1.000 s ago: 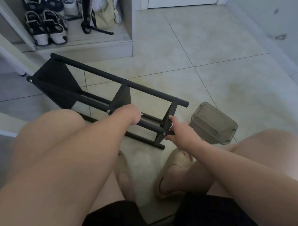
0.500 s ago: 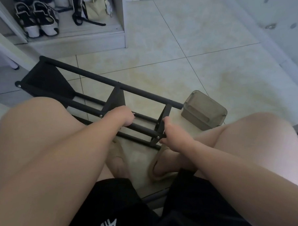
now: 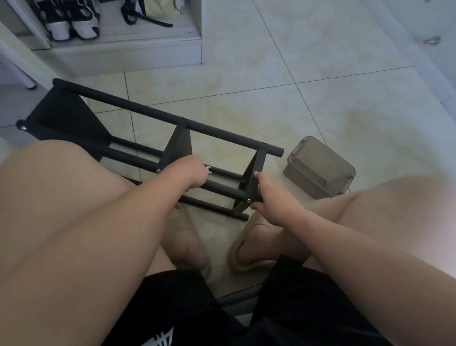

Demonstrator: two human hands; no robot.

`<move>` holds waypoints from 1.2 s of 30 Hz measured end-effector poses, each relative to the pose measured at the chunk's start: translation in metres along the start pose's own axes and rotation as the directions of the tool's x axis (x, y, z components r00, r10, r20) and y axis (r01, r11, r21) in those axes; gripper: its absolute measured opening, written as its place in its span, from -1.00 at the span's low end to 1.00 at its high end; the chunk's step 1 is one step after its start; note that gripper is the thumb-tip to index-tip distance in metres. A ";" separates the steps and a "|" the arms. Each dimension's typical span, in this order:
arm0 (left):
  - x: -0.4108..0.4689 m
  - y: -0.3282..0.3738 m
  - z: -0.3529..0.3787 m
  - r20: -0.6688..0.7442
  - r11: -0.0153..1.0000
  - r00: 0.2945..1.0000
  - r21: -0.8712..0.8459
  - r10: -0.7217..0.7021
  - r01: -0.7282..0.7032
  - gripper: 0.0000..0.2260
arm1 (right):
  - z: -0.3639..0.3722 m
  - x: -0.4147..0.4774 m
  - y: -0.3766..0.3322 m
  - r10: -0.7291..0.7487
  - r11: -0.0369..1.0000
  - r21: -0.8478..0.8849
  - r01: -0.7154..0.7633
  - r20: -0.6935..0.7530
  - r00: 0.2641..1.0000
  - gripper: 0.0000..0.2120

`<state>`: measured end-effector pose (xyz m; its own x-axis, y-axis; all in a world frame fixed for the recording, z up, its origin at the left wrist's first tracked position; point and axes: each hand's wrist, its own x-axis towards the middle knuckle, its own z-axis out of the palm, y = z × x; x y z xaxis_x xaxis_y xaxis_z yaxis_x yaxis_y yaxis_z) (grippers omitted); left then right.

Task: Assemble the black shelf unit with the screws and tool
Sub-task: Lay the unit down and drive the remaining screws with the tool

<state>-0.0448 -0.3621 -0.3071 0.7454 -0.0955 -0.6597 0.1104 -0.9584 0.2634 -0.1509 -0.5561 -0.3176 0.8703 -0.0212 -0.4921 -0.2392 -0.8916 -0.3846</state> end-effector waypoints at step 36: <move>0.025 0.012 0.000 0.020 0.956 1.000 0.293 0.022 -0.027 -0.82 | -0.023 0.047 0.029 -0.135 0.862 -0.485 0.147 0.061 0.989 0.56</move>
<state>-0.0249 -0.3755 -0.3204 0.7348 -0.1220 -0.6673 -0.1072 -0.9922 0.0635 -0.1067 -0.5932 -0.3338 0.8668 0.1269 -0.4822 0.1309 -0.9911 -0.0253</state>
